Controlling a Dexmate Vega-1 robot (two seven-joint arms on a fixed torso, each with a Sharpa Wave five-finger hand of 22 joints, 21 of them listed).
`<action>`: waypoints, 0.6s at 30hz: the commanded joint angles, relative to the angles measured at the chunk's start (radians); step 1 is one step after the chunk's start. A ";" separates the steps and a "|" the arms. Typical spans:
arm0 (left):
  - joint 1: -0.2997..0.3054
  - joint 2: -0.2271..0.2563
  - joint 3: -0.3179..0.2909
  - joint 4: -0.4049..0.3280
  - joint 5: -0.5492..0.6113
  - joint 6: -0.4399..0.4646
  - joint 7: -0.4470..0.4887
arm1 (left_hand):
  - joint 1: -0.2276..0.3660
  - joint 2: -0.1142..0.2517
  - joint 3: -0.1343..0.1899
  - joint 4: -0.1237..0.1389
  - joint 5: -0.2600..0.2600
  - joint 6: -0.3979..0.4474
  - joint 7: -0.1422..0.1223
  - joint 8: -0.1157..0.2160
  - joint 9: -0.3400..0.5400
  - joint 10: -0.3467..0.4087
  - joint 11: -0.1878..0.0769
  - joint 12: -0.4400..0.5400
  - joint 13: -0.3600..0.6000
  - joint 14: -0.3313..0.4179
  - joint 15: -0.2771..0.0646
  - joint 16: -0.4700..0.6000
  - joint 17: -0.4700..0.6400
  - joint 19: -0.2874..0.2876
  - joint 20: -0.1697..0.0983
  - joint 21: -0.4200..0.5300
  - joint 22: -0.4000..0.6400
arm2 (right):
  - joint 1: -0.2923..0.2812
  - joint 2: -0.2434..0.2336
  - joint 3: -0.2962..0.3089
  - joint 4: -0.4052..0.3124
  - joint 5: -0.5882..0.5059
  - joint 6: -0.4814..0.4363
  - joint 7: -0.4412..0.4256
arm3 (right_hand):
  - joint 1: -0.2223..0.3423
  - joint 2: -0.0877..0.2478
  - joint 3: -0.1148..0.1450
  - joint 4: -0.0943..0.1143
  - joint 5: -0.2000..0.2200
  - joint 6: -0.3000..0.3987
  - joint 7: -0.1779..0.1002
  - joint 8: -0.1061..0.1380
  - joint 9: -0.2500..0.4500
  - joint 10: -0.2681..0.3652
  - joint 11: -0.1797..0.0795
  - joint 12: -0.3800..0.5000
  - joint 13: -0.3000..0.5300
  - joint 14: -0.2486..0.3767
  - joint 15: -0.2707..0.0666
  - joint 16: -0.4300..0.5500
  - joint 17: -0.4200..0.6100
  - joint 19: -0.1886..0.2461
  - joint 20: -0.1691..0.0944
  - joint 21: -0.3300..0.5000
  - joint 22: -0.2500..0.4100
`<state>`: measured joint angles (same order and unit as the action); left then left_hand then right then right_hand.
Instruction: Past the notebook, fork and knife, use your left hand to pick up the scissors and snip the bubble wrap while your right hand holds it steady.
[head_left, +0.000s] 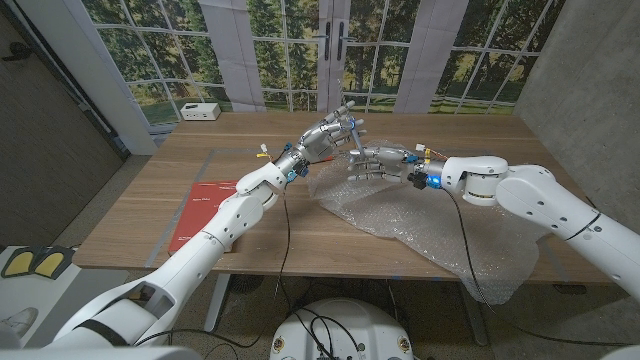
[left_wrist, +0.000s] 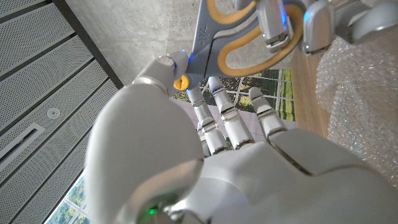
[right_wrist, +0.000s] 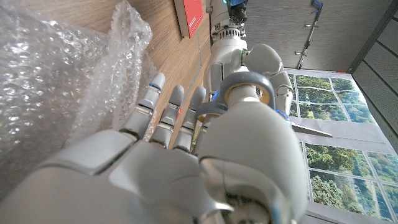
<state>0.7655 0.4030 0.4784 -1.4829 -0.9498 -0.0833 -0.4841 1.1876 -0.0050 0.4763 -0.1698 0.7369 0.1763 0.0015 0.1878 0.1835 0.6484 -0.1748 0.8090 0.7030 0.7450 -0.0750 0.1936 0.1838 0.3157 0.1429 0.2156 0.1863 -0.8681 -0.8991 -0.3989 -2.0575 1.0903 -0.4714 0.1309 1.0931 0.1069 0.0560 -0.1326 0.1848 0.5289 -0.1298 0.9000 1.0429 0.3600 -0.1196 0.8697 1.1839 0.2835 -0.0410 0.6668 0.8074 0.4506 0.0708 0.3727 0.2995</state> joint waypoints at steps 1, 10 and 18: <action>0.006 0.003 0.002 -0.001 -0.003 0.007 0.009 | 0.022 0.034 0.003 0.005 -0.001 0.002 -0.002 0.003 0.004 0.023 -0.018 0.013 0.004 0.011 -0.133 0.004 0.005 -0.006 -0.001 0.000 0.002 | -0.003 -0.015 0.009 -0.020 0.020 -0.017 -0.008 | 0.021 -0.011 -0.003 -0.008 0.004 0.016 0.022 0.036 0.006 -0.015 0.003 0.125 0.052 0.040 -0.111 0.124 0.155 0.052 -0.026 0.077 0.049; -0.001 0.000 0.004 0.011 -0.005 0.017 0.010 | 0.023 0.034 0.002 0.005 -0.002 0.001 -0.004 0.003 0.004 0.025 -0.019 0.013 0.003 0.010 -0.134 0.003 0.005 -0.006 -0.001 0.000 0.002 | -0.002 -0.016 0.015 -0.015 0.050 -0.031 -0.010 | 0.036 -0.001 0.001 -0.004 0.001 0.067 0.034 0.045 -0.062 0.051 -0.014 0.293 0.044 0.184 -0.158 0.309 0.321 0.175 -0.081 0.237 0.145; -0.005 0.002 0.002 0.020 -0.002 0.025 0.024 | 0.024 0.034 0.002 0.004 -0.003 0.003 -0.003 0.003 0.004 0.022 -0.019 0.013 0.003 0.008 -0.131 0.002 0.004 -0.009 0.001 0.000 0.002 | 0.005 -0.013 0.017 -0.006 0.063 -0.038 -0.013 | 0.027 -0.003 -0.007 0.003 0.002 0.119 0.041 0.071 -0.073 0.150 -0.024 0.400 0.051 0.272 -0.173 0.430 0.385 0.200 -0.086 0.357 0.244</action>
<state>0.7662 0.4045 0.4805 -1.4748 -0.9544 -0.0722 -0.4750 1.1871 -0.0045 0.4733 -0.1696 0.7253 0.1763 0.0015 0.1878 0.1835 0.6484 -0.1749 0.8190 0.7032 0.7450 -0.0750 0.1936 0.1837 0.3157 0.1428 0.2156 0.1863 -0.8711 -0.9123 -0.3854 -2.0727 1.1325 -0.4970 0.1192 1.1205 0.1042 0.0540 -0.1340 0.1848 0.6287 -0.0848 0.9450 0.9715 0.4022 -0.0594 1.0693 1.2236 0.5309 -0.0479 1.0642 1.1782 0.6417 -0.0161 0.6945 0.5119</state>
